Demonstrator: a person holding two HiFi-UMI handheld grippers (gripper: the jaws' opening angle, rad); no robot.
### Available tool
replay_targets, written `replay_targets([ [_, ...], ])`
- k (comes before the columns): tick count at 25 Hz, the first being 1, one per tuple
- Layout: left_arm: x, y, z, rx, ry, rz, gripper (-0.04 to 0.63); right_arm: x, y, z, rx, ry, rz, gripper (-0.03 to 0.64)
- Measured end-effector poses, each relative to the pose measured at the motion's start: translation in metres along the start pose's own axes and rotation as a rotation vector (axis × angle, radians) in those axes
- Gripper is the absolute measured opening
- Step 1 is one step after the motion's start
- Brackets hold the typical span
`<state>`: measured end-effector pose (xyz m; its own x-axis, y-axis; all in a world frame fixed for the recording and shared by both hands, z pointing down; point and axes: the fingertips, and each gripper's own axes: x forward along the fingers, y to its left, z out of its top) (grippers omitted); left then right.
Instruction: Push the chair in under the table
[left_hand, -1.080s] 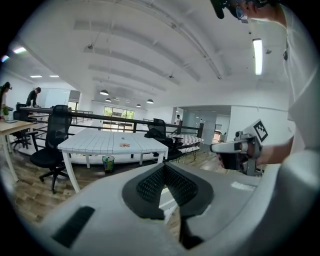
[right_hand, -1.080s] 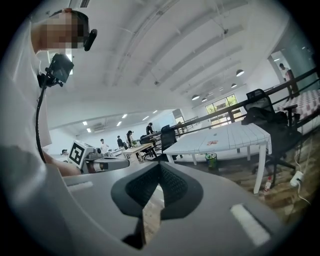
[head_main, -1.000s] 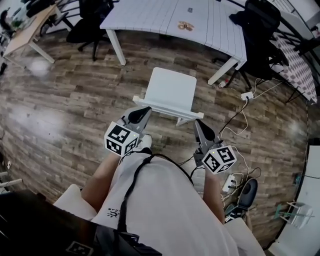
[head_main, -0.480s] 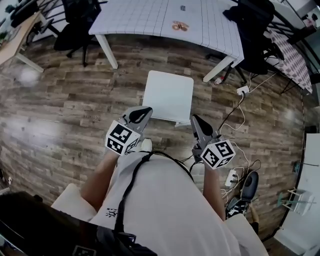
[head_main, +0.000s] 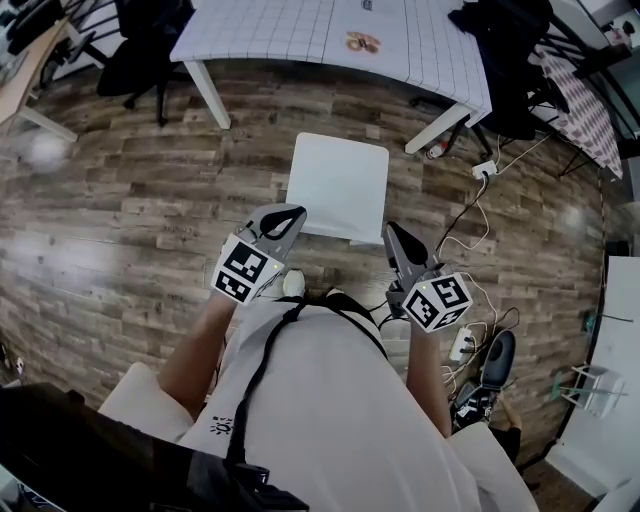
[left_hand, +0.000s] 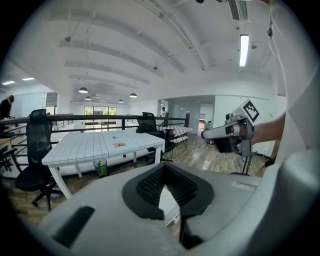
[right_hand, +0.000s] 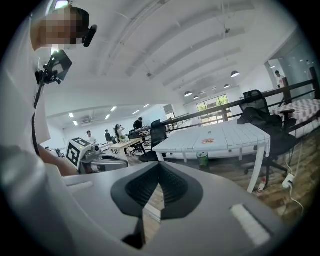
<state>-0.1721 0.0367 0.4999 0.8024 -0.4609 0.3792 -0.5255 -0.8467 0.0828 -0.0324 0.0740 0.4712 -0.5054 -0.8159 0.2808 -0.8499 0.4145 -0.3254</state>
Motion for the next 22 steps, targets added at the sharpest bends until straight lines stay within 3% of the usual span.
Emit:
replay_targets([
  [7, 0.010, -0.015, -0.011, 0.027, 0.044, -0.002, 0.008, -0.009, -0.020, -0.021, -0.021, 0.053, -0.020, 0.006],
  [11, 0.020, -0.025, -0.027, 0.117, 0.131, 0.004, 0.008, -0.008, -0.036, -0.039, -0.119, 0.143, 0.000, 0.006],
  [19, 0.036, -0.032, -0.066, 0.182, 0.271, 0.026, 0.008, -0.004, -0.046, -0.072, -0.354, 0.336, 0.102, 0.006],
  [22, 0.040, -0.034, -0.080, 0.200, 0.339, -0.007, 0.061, 0.000, -0.047, -0.088, -0.460, 0.415, 0.139, 0.031],
])
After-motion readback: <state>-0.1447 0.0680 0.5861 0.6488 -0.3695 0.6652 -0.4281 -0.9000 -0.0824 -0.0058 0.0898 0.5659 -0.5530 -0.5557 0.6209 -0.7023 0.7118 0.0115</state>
